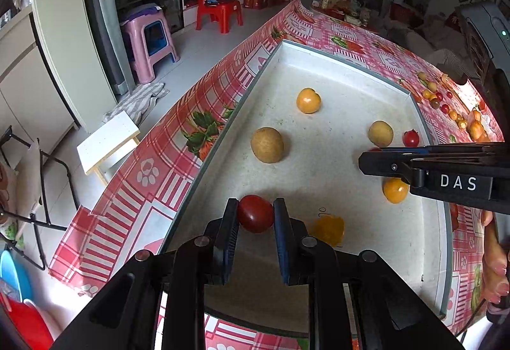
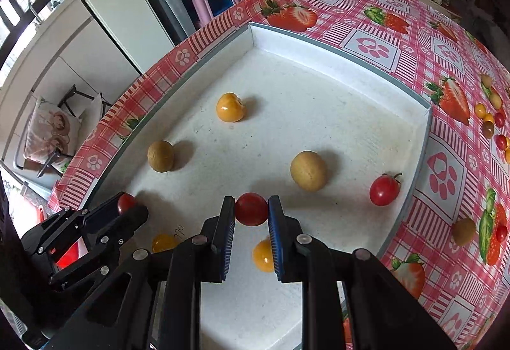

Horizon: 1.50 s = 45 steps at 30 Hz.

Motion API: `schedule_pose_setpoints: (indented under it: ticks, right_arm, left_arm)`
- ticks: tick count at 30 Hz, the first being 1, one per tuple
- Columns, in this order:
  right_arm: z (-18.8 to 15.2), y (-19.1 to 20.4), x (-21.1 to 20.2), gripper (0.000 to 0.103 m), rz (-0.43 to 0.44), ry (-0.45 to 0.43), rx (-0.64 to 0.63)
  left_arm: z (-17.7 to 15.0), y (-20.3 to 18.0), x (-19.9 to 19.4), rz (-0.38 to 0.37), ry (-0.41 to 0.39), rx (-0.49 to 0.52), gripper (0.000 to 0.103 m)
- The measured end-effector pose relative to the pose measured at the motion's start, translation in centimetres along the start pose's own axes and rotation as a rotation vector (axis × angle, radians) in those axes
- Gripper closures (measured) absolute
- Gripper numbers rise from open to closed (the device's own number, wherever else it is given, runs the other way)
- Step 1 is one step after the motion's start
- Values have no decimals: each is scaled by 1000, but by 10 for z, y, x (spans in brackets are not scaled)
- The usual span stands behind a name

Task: Organize fruits
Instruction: 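Carry both red tomatoes over the white tray and open both tools, then move both open tools back over the table toward the remaining fruits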

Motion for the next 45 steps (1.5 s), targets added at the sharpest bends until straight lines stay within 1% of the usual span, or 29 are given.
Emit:
schedule_pose_setpoints:
  ticks: [2, 8, 10, 11, 12, 13, 14, 15, 17, 20, 25, 30, 39, 45]
  right_arm:
    - [0, -1, 7, 80, -4, 11, 4]
    - [2, 1, 9, 79, -20, 0, -14]
    - [2, 1, 8, 79, -14, 2, -11]
    - [3, 1, 7, 78, -8, 5, -4]
    - [3, 0, 7, 74, 4, 9, 5]
    - [3, -1, 6, 70, 15, 10, 13]
    - [4, -2, 3, 56, 25, 6, 21]
    - [4, -2, 0, 40, 32, -4, 27]
    - [4, -2, -10, 29, 48, -34, 32]
    - [5, -3, -27, 23, 68, -71, 39]
    - [1, -16, -53, 21, 74, -122, 70]
    - [-9, -41, -67, 19, 61, -138, 126]
    - [-37, -98, -97, 18, 3, -167, 215]
    - [-64, -150, -109, 18, -27, -165, 313]
  left_arm:
    - [1, -1, 1, 1, 1, 9, 80]
    - [0, -3, 4, 20, 7, 32, 80]
    - [0, -4, 4, 24, 11, 38, 76]
    - [0, -5, 4, 18, 13, 41, 65]
    - [2, -7, 4, 24, 8, 47, 39]
    - [2, -7, 2, 32, -3, 48, 32]
    - [2, -8, 1, 28, -13, 47, 29]
    - [2, -9, 0, 35, -15, 48, 29]
    - [2, -9, 1, 43, -4, 47, 29]
    - [3, -9, -3, 32, 4, 30, 29]
    - [8, -18, -16, 27, -17, 46, 29]
    - [11, -37, -26, 9, -31, 76, 29]
    - [16, -80, -42, -35, -45, 152, 29]
    - [18, -113, -50, -70, -42, 199, 29]
Point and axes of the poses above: each gripper's, at about its wrist camera, not at the fingertips, and x roughly the way its jaws point, y to its left, z to its top, the point moved 4 cm from there along x, roughly the way its jaws point, and after that the axes turned 3 degrees about x, right-handed, at the moved point
